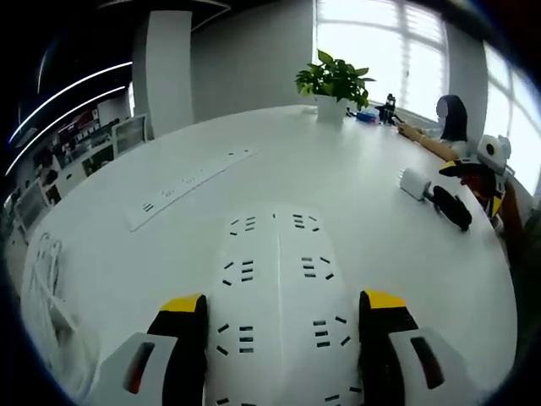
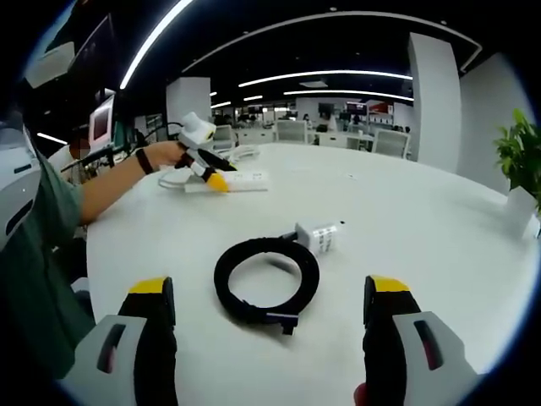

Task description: Straighten the power strip on the desk, plug the charger into it

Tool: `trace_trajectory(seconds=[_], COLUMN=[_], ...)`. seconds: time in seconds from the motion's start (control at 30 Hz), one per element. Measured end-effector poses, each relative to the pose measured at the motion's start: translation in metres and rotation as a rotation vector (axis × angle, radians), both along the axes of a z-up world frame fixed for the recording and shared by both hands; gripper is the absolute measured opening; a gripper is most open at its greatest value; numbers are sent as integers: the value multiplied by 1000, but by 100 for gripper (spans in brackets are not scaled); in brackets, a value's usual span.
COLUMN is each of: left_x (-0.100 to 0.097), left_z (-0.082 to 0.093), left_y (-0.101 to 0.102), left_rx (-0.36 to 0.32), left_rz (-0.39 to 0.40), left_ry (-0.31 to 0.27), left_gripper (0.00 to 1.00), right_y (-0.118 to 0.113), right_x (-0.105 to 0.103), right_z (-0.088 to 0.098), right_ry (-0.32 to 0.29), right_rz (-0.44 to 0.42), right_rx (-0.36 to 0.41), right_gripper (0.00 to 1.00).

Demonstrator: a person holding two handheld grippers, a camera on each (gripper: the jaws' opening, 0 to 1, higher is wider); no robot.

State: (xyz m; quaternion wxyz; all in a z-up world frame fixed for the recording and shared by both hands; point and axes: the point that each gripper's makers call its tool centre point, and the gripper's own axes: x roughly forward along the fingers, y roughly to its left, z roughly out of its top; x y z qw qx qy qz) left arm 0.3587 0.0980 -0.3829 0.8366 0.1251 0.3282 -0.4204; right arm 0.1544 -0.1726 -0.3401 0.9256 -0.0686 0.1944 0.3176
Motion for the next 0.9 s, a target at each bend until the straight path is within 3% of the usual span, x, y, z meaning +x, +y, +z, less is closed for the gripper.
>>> trace_trajectory(seconds=[0.9], left_x=[2], left_z=[-1], left_y=[-21], left_rx=[6], left_rz=[-112], left_ry=[5], left_gripper=[74], right_y=[2], right_x=[0], right_z=[-3], right_ry=[3], right_rz=[9], right_rx=[9], right_gripper=[91])
